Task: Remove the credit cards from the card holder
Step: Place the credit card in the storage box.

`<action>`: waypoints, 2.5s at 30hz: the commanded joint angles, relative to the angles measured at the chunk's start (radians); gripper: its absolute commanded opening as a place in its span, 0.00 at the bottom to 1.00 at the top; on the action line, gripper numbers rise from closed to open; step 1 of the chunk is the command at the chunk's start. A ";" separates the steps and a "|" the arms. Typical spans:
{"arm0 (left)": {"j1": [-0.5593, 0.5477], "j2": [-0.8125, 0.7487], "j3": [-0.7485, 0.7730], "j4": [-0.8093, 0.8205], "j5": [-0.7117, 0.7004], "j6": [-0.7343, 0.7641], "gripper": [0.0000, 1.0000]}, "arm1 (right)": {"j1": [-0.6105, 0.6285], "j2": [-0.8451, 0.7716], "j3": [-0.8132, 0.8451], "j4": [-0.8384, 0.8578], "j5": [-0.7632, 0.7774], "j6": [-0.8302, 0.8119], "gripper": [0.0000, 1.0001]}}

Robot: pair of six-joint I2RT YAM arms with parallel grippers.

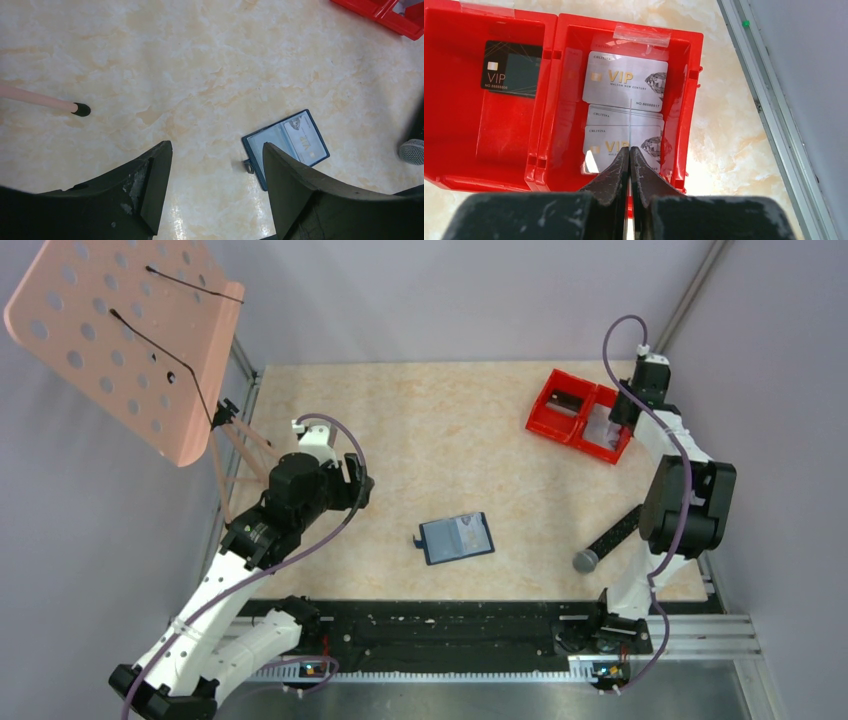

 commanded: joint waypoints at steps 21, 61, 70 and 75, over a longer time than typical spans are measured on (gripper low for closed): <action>0.010 0.003 -0.010 0.045 -0.014 0.015 0.72 | -0.130 0.099 0.100 0.159 -0.301 0.195 0.00; 0.023 0.027 -0.006 0.056 0.017 0.011 0.72 | -0.185 0.246 0.144 0.215 -0.279 0.334 0.22; 0.022 0.017 -0.008 0.054 0.016 0.008 0.72 | -0.185 0.245 0.203 0.136 -0.267 0.343 0.27; 0.022 0.015 -0.013 0.052 0.015 0.000 0.72 | -0.184 0.222 0.239 0.099 -0.294 0.344 0.27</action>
